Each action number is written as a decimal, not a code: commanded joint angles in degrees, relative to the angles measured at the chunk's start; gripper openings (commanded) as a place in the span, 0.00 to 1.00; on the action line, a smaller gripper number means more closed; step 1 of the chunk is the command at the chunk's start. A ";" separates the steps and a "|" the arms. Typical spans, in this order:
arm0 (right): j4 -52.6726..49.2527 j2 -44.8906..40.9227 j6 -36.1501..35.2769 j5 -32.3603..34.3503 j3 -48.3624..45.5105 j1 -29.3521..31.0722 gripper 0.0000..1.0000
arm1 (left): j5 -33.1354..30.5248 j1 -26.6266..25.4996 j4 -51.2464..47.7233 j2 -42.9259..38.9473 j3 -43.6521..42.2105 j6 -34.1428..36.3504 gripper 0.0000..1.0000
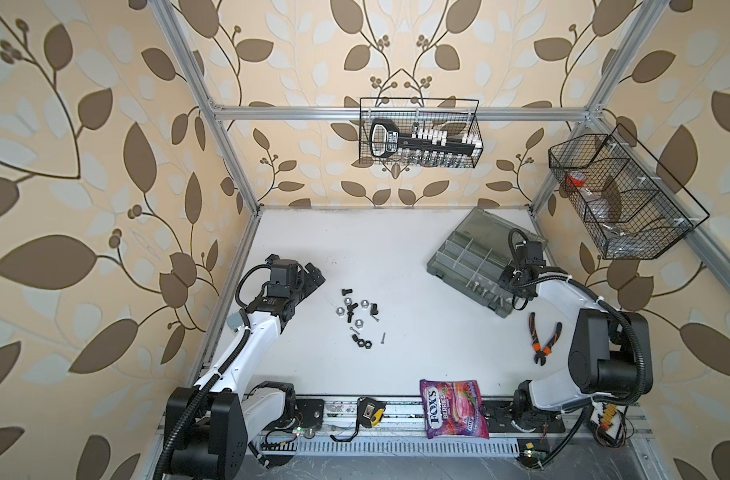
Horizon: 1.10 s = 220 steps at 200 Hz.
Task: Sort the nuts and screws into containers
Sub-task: 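Carry the black nut into a box compartment and release it, then move the right gripper back over the pile of nuts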
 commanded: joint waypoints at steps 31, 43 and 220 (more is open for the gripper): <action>0.27 1.10 -0.90 1.36 -0.39 -0.15 0.16 | 0.57 -0.24 1.20 -0.12 2.11 0.54 0.99; 0.29 1.39 -0.91 1.16 -0.28 -0.16 0.18 | 0.49 -0.23 1.11 -0.19 2.11 0.61 0.99; -4.88 -10.33 -3.27 0.29 3.16 11.18 0.42 | -0.37 -0.24 0.98 0.32 2.84 0.24 0.99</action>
